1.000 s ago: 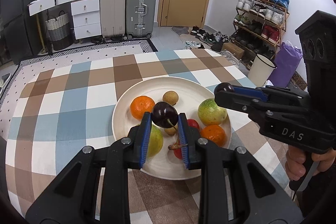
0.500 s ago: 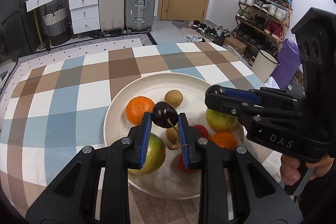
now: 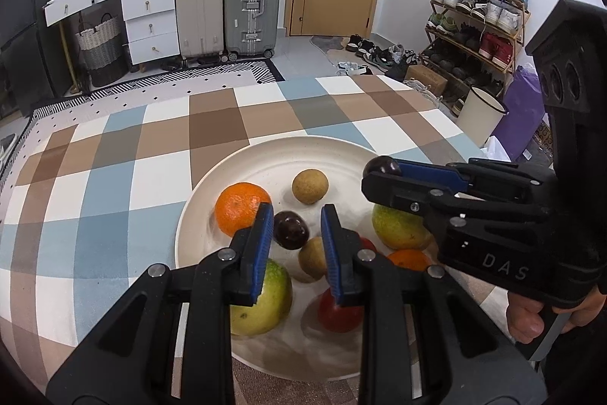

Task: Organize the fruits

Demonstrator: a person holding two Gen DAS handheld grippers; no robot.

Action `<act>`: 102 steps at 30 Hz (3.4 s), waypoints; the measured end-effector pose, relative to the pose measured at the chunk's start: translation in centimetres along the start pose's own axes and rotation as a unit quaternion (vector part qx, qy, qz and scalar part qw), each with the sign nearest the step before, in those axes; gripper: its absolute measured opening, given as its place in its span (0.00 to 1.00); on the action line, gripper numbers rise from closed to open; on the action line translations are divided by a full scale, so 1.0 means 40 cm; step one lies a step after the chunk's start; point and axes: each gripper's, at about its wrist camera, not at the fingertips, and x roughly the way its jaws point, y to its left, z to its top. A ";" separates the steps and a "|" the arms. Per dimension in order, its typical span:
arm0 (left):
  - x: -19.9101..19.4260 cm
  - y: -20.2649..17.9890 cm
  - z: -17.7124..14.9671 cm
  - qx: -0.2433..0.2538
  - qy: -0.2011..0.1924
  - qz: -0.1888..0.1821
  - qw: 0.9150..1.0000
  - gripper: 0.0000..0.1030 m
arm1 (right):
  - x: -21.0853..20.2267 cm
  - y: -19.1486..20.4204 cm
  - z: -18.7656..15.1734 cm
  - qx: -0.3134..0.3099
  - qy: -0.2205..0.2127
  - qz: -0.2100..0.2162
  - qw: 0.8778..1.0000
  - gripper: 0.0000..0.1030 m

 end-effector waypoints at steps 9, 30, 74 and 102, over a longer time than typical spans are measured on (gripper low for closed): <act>-0.023 0.016 -0.006 -0.015 -0.004 0.024 1.000 0.42 | -0.028 0.000 -0.016 -0.011 -0.015 -0.024 1.000 0.49; -0.276 0.035 -0.194 -0.038 -0.088 0.038 0.995 0.99 | -0.225 -0.006 -0.169 0.005 -0.086 0.014 0.996 1.00; -0.282 0.028 -0.247 -0.050 -0.132 0.047 0.989 0.99 | -0.268 0.087 -0.245 -0.079 -0.136 -0.010 0.987 1.00; -0.282 0.026 -0.246 -0.049 -0.133 0.047 0.989 0.99 | -0.270 0.085 -0.246 -0.078 -0.137 -0.010 0.987 1.00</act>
